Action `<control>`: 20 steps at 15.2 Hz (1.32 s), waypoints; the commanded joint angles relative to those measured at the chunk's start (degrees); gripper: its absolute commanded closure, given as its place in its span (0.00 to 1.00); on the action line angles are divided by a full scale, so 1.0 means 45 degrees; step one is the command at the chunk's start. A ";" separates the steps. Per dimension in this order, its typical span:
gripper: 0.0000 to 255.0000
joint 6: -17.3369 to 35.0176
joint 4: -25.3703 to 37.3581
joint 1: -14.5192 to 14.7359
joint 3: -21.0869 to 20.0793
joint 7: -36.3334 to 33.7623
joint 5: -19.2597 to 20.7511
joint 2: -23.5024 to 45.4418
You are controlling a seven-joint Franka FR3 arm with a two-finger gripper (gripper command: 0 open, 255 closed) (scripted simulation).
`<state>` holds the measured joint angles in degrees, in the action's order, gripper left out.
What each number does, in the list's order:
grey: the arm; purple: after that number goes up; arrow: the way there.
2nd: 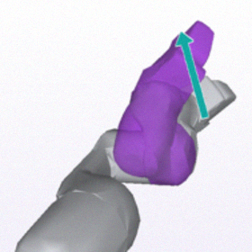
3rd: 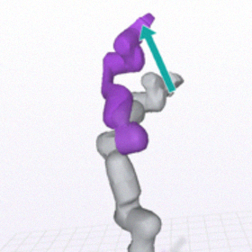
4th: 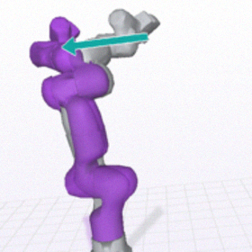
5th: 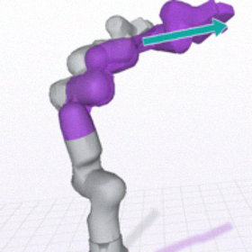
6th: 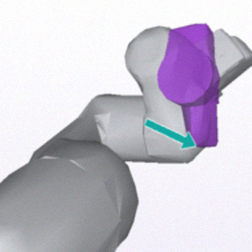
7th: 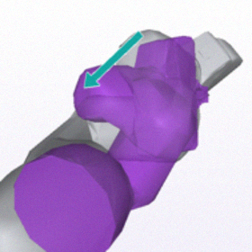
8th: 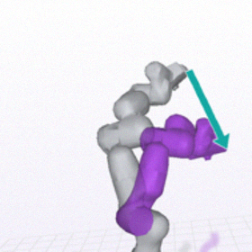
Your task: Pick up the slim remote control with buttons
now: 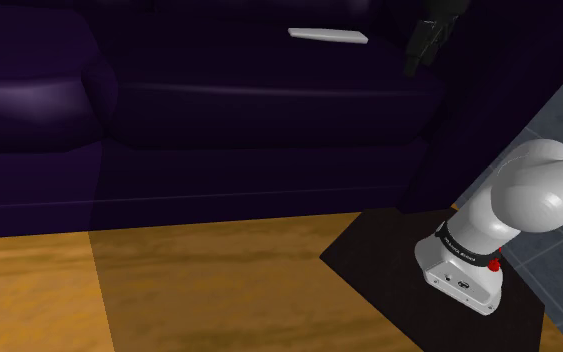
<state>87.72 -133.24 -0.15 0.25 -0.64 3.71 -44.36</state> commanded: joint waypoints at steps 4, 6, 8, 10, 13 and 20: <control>0.00 0.0422 0.1082 0.0424 0.0693 0.1895 0.0365 0.1396; 0.00 0.0636 0.1896 0.0719 0.1099 0.3147 0.0498 0.2352; 0.00 0.0791 0.2779 0.1022 0.1465 0.4392 0.0550 0.3323; 0.00 0.0884 0.3728 0.1312 0.1781 0.5635 0.0522 0.4305; 0.00 0.0896 0.5274 0.1707 0.2163 0.7484 0.0348 0.5797; 0.00 0.0273 0.9497 0.2270 0.2539 1.1629 -0.0486 0.9367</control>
<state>89.82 -94.04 9.77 11.58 48.75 2.20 -4.87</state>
